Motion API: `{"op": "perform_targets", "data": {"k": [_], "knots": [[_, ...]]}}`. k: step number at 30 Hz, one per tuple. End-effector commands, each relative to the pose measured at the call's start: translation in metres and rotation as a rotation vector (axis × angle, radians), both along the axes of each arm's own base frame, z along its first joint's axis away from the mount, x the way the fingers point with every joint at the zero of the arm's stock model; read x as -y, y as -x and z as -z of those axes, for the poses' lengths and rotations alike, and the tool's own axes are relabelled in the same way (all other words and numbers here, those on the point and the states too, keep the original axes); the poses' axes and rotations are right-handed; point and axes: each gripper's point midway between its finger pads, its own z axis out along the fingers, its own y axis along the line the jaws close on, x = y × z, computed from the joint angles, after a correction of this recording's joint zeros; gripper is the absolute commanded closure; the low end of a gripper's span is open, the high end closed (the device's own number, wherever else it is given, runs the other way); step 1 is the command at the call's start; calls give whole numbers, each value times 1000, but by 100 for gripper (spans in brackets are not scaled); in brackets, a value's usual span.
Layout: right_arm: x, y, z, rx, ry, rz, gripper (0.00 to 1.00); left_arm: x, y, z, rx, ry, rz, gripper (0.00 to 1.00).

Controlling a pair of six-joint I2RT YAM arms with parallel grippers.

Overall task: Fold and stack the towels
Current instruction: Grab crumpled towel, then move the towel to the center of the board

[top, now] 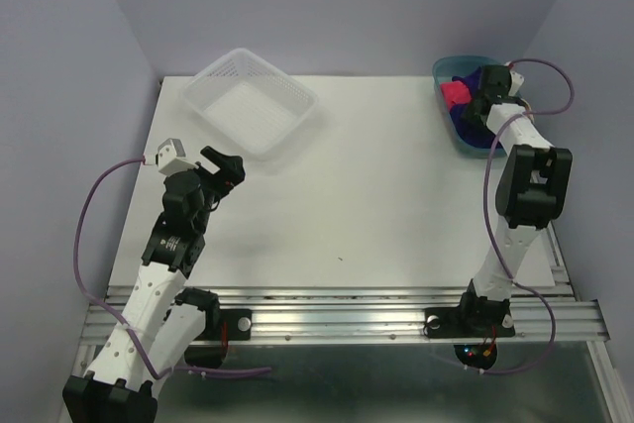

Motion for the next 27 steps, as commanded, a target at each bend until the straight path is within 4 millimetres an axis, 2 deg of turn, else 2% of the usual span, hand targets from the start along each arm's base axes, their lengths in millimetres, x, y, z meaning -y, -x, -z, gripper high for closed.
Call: {"op": "perform_targets", "data": {"k": [1,2,4,5,6,8,9,10,12,13,16,17,18,20,23,24,26,27], "knots": [[2,-22,-27,98,3,-33,52,-1,-1,-5,30,-11,-5,1],[0,-23,-30,106,-3,-43,65,-1,-1,-6,32,-10,-5,1],[-2,-27,-42,144,1,-66,80,-1,-1,-7,35,-9,-5,1],[-2,-29,-51,167,10,-71,99,-2,-2,-7,35,-10,-6,1],[-1,-29,-59,184,18,-67,99,-2,-1,-7,35,-11,-6,1],[0,-26,-93,247,45,-76,99,-2,-1,-8,38,-11,-6,1],[1,-21,-119,295,68,-82,99,-1,-1,-8,36,-11,-5,1],[1,-18,-134,318,83,-83,99,-1,-1,-10,42,-11,-4,1],[5,-8,-158,337,118,-74,99,-1,-1,-12,46,-9,-3,1],[7,1,-188,382,142,-60,99,0,-1,-12,46,-8,2,1],[5,17,-228,447,170,-72,99,1,-1,-14,52,-6,12,1],[2,28,-257,505,180,-86,99,3,-1,-14,53,-5,22,1],[-8,30,-271,540,169,-136,99,5,-1,-14,56,-4,29,1],[-26,40,-312,633,145,-224,99,6,0,-13,57,0,38,1],[-54,50,-352,725,99,-350,99,10,0,-14,56,0,60,1],[-78,58,-372,765,56,-466,99,11,1,-14,57,0,66,1],[-107,67,-383,780,2,-583,99,11,1,-14,56,1,71,1],[-134,75,-386,779,-41,-684,99,12,1,-15,57,2,74,1]]}}
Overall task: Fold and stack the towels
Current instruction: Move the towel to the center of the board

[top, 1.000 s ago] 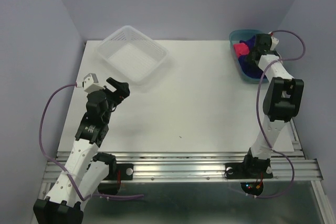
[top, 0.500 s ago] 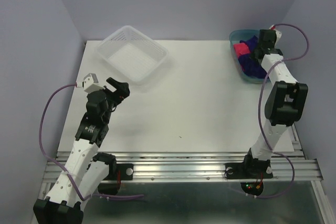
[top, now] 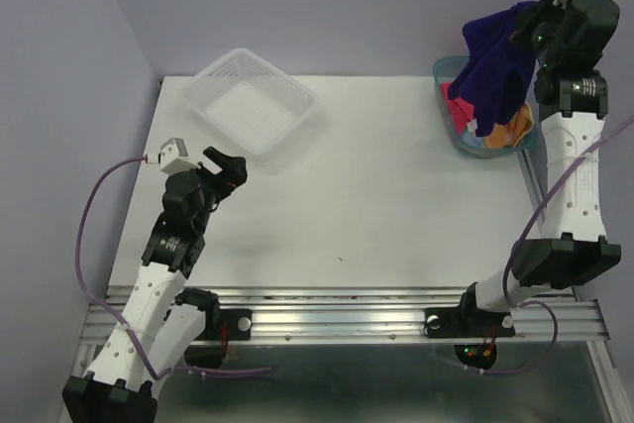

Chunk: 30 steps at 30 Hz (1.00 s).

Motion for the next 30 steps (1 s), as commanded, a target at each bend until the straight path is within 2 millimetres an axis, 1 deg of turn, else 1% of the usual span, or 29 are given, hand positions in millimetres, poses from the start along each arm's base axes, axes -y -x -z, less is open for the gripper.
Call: {"op": "perform_targets", "data": {"k": [1,2,3,4,5,6,7,9,10,11,12,13,14,15,16,17,19,20,21,22,23,24,25,26,27,28,29,30], "knots": [[-85,33,-37,50,0,-380,99,6,0,-15,60,-1,36,1],[-96,39,-37,48,-3,-410,99,6,0,-15,60,0,39,1],[-116,47,-40,63,10,-473,99,8,0,-16,61,4,48,1],[-130,52,-32,51,4,-522,99,9,-1,-22,84,10,54,1],[-140,64,-38,72,-2,-558,99,12,-1,-22,84,14,67,1],[-157,74,-42,92,-9,-622,99,13,0,-23,86,18,72,1],[-163,83,-37,88,-20,-656,99,15,0,-24,87,23,82,1],[-178,98,-38,108,-49,-731,99,17,1,-25,88,31,90,1],[-179,107,-30,102,-63,-745,99,19,2,-26,90,37,101,1],[-182,110,-23,93,-77,-761,99,20,2,-26,89,41,105,1],[-184,113,-20,100,-96,-773,99,20,3,-27,92,46,108,1],[-183,117,-14,92,-109,-768,99,21,3,-26,89,53,108,1],[-183,111,24,13,-143,-752,99,22,4,-27,90,59,114,1],[-177,120,25,33,-154,-717,99,22,4,-27,91,65,116,1],[-176,120,47,-6,-194,-695,99,23,5,-25,87,69,115,1],[-170,122,87,-67,-220,-647,99,23,5,-23,85,73,117,1],[-153,120,144,-180,-267,-519,97,24,5,-21,77,76,119,1],[-131,115,173,-227,-273,-368,84,25,5,-19,72,77,123,1],[-116,122,214,-333,-276,-267,72,25,4,-18,68,75,124,1],[-102,132,256,-429,-282,-168,65,30,5,-16,58,80,152,1],[-88,139,277,-483,-270,-80,59,31,4,-13,50,80,159,1],[-70,150,295,-542,-237,21,49,36,5,-11,42,85,181,1],[-64,156,300,-559,-220,51,44,38,4,-5,22,84,189,1],[-61,159,297,-561,-214,67,40,40,3,-2,12,87,196,1],[-60,163,293,-560,-213,72,29,42,2,0,7,87,201,1],[-64,165,280,-522,-224,39,16,47,0,6,-16,88,211,1],[-72,165,275,-498,-238,-8,5,51,0,8,-24,86,222,1],[-81,163,266,-460,-252,-63,0,56,-1,10,-28,83,236,1]]}}
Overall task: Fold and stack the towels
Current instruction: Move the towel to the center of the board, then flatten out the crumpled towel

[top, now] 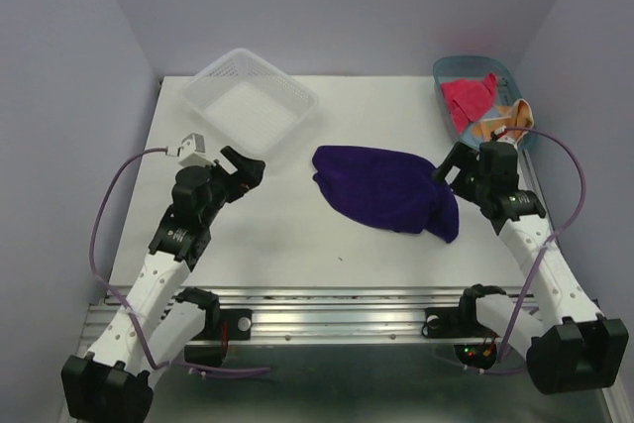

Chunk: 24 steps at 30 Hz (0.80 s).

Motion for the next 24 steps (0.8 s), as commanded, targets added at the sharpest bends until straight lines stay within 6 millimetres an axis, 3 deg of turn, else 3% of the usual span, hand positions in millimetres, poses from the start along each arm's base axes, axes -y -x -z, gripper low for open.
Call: {"op": "perform_targets", "data": {"k": [1,5,6,9,13,19,24], "knots": [[-13,-3,-47,186,-55,-53,0,32,-1,8,-11,2,102,1],[-26,14,-12,71,-73,-90,0,61,-3,32,-84,-57,130,1],[-16,20,11,0,-30,-33,0,68,-6,43,-125,-74,141,1],[6,36,43,-80,35,77,0,89,-10,69,-207,-122,173,1],[23,50,58,-121,69,193,0,106,-25,91,-283,-191,160,1],[18,53,76,-162,21,219,0,124,-66,115,-355,-331,116,1],[20,56,97,-200,20,245,1,130,-86,136,-440,-447,89,14]]}}
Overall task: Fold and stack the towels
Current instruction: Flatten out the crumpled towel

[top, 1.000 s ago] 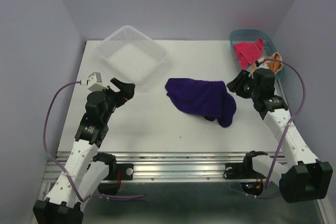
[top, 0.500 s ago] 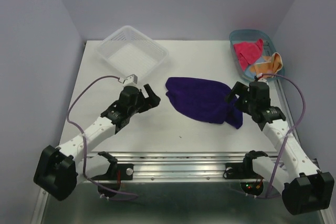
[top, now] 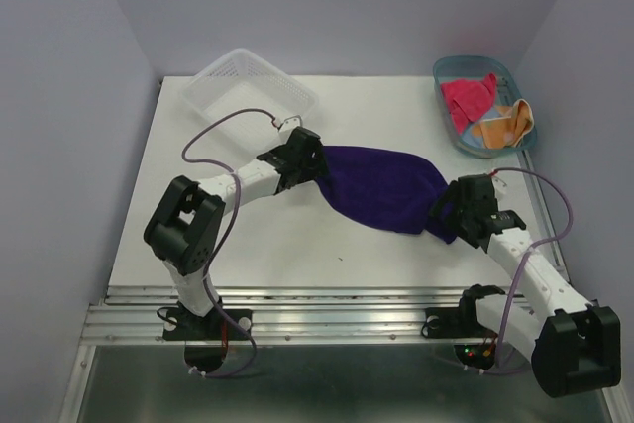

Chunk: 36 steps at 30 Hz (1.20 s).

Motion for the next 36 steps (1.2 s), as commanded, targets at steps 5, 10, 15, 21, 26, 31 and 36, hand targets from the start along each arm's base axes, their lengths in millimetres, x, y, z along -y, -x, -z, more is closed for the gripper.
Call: {"op": "perform_targets", "data": {"k": [5,10,15,21,26,31,36], "knots": [[10,-7,19,1,24,83,7,3,-20,11,-25,-135,-7,17],[14,-5,33,-36,47,99,13,22,-24,29,-55,-124,46,18],[12,-11,48,-56,44,88,20,33,-26,44,-85,-128,78,32],[-4,-19,62,-103,-3,0,73,34,-33,50,-79,-150,75,100],[-11,-25,26,-51,2,-104,99,31,-37,11,9,-125,67,100],[6,-24,-44,126,87,-94,99,20,-22,-65,172,-6,55,100],[29,-23,-120,329,172,-3,99,-10,6,-147,353,98,20,100]]}}
